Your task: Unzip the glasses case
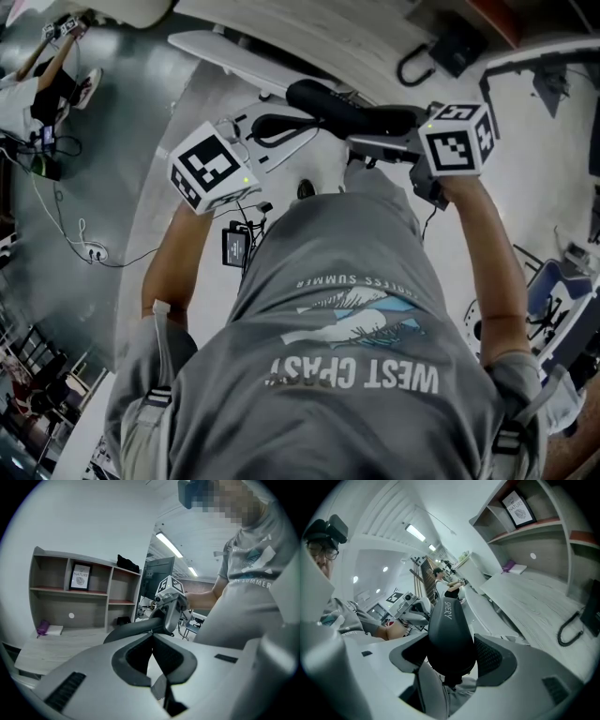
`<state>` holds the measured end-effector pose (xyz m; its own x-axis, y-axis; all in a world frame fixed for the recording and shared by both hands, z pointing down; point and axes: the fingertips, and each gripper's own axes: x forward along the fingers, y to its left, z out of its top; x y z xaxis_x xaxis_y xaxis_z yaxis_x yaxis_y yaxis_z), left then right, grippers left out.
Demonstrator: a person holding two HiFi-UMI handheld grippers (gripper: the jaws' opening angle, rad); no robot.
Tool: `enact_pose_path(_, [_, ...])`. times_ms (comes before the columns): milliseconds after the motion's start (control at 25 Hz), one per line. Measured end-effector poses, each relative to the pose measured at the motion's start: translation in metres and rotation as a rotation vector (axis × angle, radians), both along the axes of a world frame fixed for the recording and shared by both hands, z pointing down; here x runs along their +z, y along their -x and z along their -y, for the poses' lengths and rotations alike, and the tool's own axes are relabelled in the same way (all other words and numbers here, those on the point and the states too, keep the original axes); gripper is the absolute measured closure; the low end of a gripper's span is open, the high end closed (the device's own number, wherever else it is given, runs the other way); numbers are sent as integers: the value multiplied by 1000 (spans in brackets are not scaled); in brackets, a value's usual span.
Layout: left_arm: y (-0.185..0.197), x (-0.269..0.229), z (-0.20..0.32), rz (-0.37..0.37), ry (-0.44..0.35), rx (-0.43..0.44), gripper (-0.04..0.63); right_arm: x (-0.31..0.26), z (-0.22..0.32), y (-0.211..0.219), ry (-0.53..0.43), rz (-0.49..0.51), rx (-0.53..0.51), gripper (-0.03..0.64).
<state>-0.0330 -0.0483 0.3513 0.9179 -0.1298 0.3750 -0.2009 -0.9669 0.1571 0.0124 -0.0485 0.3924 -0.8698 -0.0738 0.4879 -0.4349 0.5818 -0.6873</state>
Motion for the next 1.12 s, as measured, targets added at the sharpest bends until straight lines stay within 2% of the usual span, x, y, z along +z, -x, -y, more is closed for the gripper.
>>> enact_pose_path(120, [4, -1, 6, -15, 14, -10, 597, -3, 0, 2, 24, 48, -25, 304])
enact_pose_path(280, [15, 0, 15, -37, 35, -30, 597, -15, 1, 10, 89, 173, -23, 316])
enact_pose_path(440, [15, 1, 15, -39, 37, -23, 597, -12, 0, 10, 129, 212, -12, 316])
enact_pose_path(640, [18, -1, 16, -52, 46, -16, 597, -25, 10, 8, 224, 387, 36, 337])
enact_pose_path(800, [19, -1, 17, -49, 44, -30, 597, -23, 8, 13, 221, 370, 42, 333])
enact_pose_path(1120, [12, 4, 24, -24, 40, -32, 595, -18, 27, 14, 224, 361, 133, 351])
